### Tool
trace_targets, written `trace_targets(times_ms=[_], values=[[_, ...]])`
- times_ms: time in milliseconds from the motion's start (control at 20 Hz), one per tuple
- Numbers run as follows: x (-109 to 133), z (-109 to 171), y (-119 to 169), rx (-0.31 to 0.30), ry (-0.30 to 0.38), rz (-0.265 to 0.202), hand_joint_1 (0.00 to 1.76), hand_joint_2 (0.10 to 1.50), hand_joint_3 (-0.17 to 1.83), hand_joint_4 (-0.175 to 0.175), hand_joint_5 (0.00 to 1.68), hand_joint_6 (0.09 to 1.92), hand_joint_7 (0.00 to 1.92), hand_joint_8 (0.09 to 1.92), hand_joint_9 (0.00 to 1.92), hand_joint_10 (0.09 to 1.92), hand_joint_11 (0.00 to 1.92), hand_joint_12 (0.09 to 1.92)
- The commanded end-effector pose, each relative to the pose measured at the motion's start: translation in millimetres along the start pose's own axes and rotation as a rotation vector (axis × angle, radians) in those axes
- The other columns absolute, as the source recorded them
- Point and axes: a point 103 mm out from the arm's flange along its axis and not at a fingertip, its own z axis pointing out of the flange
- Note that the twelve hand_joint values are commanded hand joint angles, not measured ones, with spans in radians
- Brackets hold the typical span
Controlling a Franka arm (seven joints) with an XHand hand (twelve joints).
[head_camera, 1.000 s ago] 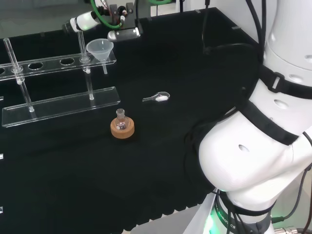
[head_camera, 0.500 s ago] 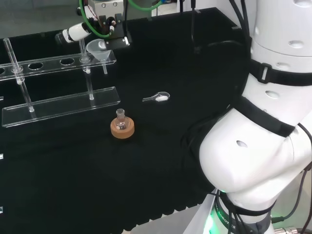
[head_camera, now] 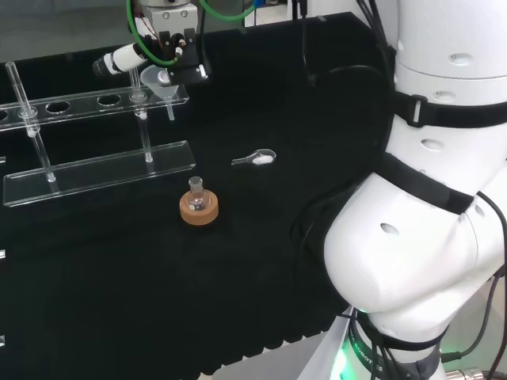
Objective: Pick up the funnel from the transparent funnel stand.
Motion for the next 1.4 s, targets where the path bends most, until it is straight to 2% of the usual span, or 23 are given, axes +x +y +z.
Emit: trace_targets(times_ms=[50,450,650,700,750,850,1050,1200,1400], values=[[-7.3,7.3,4.2,0.018,-0.014,0.018,0.22,0.68,0.01,0.02,0.0,0.09,0.0,0.09,0.0,0.09,0.0,0.3],[-20.2,19.7,4.5,0.056,-0.045,0.009,0.27,0.68,0.01,0.019,0.0,0.09,0.0,0.09,0.0,0.09,0.0,0.39],[-25.4,29.7,3.8,0.077,-0.052,0.009,0.28,0.68,0.0,0.018,0.0,0.09,0.0,0.09,0.0,0.09,0.0,0.51],[-25.9,31.7,3.4,0.099,-0.045,0.01,0.28,0.69,0.0,0.018,0.0,0.09,0.0,0.09,0.0,0.09,0.0,0.54],[-26.3,34.7,2.1,0.109,-0.049,0.006,0.28,0.69,0.0,0.018,0.0,0.09,0.0,0.09,0.0,0.09,0.0,0.62],[-34.8,37.2,0.2,0.108,-0.002,0.01,0.27,0.68,0.0,0.018,0.0,0.09,0.0,0.09,0.0,0.09,0.0,0.77],[-43.1,41.2,-0.6,0.12,0.002,0.039,0.25,0.68,0.0,0.018,0.0,0.09,0.0,0.09,0.0,0.09,0.0,0.93],[-43.6,43.1,1.8,0.088,-0.045,0.051,0.25,0.68,0.0,0.015,0.0,0.09,0.01,0.09,0.01,0.09,0.0,1.15],[-38.4,43.0,3.4,0.076,-0.071,0.044,0.27,0.69,0.0,0.013,0.0,0.09,0.06,0.09,0.08,0.09,0.0,1.22]])
